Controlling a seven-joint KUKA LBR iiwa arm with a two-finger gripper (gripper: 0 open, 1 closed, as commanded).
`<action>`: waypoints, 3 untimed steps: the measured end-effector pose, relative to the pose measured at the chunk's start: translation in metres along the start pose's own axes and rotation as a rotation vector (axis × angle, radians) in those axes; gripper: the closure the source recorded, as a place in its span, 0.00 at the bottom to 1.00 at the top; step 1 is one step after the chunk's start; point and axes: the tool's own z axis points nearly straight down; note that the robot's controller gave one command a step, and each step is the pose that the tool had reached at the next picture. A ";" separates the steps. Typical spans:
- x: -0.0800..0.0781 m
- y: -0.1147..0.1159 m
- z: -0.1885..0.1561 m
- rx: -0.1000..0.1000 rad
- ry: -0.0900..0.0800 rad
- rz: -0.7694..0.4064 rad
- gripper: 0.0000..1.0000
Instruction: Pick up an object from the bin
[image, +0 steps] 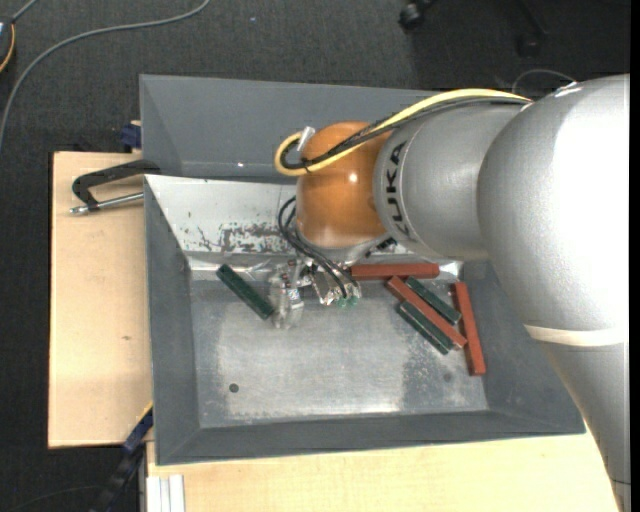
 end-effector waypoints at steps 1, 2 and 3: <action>0.000 0.000 0.000 0.000 0.000 0.000 0.00; -0.015 0.065 -0.005 -0.004 -0.002 0.004 0.00; -0.014 0.060 -0.004 0.000 0.000 0.010 1.00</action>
Offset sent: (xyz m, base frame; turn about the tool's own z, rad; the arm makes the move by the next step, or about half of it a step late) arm 0.0000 0.0000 0.0000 0.0000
